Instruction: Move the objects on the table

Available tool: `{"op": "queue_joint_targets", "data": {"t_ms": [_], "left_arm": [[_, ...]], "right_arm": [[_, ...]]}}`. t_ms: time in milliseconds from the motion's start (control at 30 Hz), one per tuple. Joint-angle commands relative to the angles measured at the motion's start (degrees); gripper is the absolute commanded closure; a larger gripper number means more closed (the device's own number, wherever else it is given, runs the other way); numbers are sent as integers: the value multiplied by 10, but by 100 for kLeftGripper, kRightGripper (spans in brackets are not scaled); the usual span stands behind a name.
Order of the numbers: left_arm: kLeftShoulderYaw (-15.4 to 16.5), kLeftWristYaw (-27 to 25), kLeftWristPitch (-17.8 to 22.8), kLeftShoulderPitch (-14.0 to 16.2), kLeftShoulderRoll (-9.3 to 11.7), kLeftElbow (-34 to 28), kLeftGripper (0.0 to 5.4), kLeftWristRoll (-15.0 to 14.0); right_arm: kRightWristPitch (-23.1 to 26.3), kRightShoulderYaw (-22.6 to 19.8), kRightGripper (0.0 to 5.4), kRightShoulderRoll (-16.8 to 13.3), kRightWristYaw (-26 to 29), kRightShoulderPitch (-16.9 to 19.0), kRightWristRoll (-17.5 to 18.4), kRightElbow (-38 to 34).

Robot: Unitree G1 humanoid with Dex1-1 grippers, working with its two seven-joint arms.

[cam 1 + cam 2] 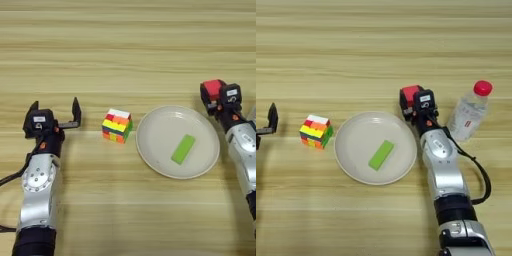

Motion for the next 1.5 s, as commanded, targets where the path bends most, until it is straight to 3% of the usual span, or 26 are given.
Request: {"op": "queue_joint_targets", "data": {"t_ms": [33, 267, 633, 1067, 1500], "left_arm": [[1, -1, -1, -5, 4, 4, 0, 2], [0, -1, 0, -5, 4, 4, 0, 1], [1, -1, -1, -8, 4, 7, 0, 1], [1, -2, -2, -8, 3, 9, 0, 2], [1, -1, -2, -7, 3, 8, 0, 2]], "right_arm": [[-15, -10, 306, -4, -10, -17, 1, 28], [-18, -20, 306, -8, -14, -36, 1, 97], [-14, -15, 306, -9, -8, -44, -3, 133], [-17, -18, 160, -8, -9, -42, 1, 125], [-45, -16, 5, -6, -6, -26, 3, 62]]}}
